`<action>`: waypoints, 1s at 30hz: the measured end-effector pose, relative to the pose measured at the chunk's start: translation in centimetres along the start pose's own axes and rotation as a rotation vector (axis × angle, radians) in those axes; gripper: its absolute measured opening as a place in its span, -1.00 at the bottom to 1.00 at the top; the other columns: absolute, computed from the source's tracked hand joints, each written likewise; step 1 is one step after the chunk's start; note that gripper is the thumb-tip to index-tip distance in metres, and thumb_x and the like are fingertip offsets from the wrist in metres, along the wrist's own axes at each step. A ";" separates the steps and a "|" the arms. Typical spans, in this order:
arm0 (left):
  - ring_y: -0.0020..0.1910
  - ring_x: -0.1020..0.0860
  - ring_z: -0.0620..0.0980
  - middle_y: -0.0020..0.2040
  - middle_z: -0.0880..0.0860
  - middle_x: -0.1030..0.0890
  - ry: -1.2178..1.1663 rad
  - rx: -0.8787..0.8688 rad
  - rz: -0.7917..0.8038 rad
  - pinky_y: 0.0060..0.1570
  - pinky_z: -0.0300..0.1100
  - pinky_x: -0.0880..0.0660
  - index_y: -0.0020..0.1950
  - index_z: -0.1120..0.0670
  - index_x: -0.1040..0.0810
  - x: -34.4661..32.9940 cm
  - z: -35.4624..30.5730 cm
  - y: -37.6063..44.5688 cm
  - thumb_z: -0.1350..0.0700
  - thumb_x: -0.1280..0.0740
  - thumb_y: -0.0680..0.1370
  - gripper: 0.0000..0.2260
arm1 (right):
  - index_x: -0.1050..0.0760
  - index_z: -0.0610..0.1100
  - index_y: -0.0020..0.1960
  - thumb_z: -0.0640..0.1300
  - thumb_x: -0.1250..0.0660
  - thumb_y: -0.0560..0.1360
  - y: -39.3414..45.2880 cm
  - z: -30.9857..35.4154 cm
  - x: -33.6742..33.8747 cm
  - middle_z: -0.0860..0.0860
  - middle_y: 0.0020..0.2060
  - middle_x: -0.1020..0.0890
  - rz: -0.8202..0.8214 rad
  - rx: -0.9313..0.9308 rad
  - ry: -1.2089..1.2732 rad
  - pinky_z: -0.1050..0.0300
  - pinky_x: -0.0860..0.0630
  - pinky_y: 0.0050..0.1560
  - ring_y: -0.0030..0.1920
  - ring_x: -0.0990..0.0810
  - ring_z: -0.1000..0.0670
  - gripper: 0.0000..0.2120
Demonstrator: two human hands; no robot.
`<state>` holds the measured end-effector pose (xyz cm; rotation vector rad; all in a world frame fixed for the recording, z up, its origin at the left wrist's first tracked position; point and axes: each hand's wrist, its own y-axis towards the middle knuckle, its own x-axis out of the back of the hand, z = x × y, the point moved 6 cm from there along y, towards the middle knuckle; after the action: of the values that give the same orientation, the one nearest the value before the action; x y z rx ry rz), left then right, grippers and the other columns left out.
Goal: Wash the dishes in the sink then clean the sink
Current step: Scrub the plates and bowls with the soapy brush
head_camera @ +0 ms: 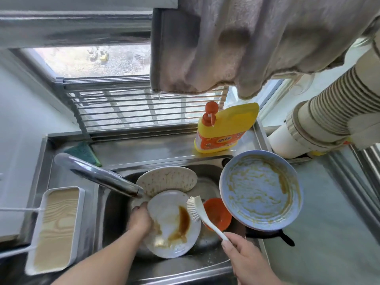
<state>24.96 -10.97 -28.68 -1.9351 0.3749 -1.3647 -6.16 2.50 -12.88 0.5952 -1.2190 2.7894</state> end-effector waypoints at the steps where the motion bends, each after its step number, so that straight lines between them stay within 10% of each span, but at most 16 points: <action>1: 0.20 -0.56 0.17 0.27 0.15 -0.54 0.038 -0.034 -0.018 0.13 -0.04 -0.53 0.35 0.01 -0.48 0.0 0.1 0.3 0.09 -0.22 0.63 -0.71 | -0.56 0.53 -0.03 0.09 -0.37 0.58 0.2 -0.2 -0.1 0.15 -0.25 -0.68 -0.029 -0.006 0.005 0.27 -0.48 -0.11 -0.28 -0.59 0.24 -0.73; 12: -0.04 -0.62 0.06 0.02 0.05 -0.64 -0.400 -0.030 0.040 -0.12 -0.13 -0.52 0.23 -0.01 -0.54 1.6 -1.4 -2.2 0.12 -0.34 0.56 -0.76 | -0.62 0.36 -0.02 0.08 -0.34 0.61 -0.2 -1.9 -1.2 0.16 -0.42 -0.61 -0.078 -0.100 -0.015 0.12 -0.52 -0.19 -0.38 -0.56 0.14 -0.84; 18: 0.01 -0.66 0.10 0.09 0.09 -0.65 -0.646 -0.122 0.161 -0.09 0.05 -0.69 0.25 -0.20 -0.52 4.2 -1.2 -5.7 0.35 -0.26 0.45 -0.47 | -0.56 0.24 0.17 -0.03 -0.22 0.68 -1.4 -0.5 -1.7 0.00 -0.49 -0.51 -0.011 -0.127 0.020 0.18 -0.43 -0.55 -0.56 -0.52 -0.04 -0.79; 22: 0.15 -0.61 0.07 0.18 -0.02 -0.64 -0.758 -0.158 0.108 -0.04 0.00 -0.66 0.26 -0.40 -0.56 8.1 0.2 -9.3 0.35 -0.22 0.51 -0.36 | -0.49 0.37 0.27 -0.05 -0.24 0.67 -1.8 -0.3 -2.4 0.17 -0.48 -0.58 -0.008 -0.056 -0.018 0.18 -0.50 -0.38 -0.48 -0.55 0.12 -0.67; 27: 0.15 -0.67 0.11 0.20 0.03 -0.69 -1.161 -0.016 -0.010 0.21 0.19 -0.61 0.25 -0.27 -0.57 9.0 2.2 -12.3 0.01 -0.13 0.78 -0.74 | -0.56 0.37 0.10 -0.01 -0.27 0.66 -2.4 1.9 -7.4 0.54 -0.23 -0.60 0.201 0.073 -0.158 0.40 -0.44 0.05 -0.07 -0.59 0.38 -0.75; 30: 0.18 -0.64 0.22 0.28 0.14 -0.62 -1.343 0.129 -0.013 0.14 0.24 -0.61 0.40 -0.12 -0.44 7.5 2.7 -14.0 -0.16 -0.08 0.76 -0.70 | -0.55 0.25 0.21 0.01 -0.22 0.69 -4.4 5.9 -12.9 0.32 -0.17 -0.64 0.344 0.175 -0.166 0.39 -0.41 -0.01 -0.11 -0.56 0.32 -0.80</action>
<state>28.01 -4.75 -14.16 -2.2499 -0.3728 0.1067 8.53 2.75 -10.82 0.7005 -1.2153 3.2175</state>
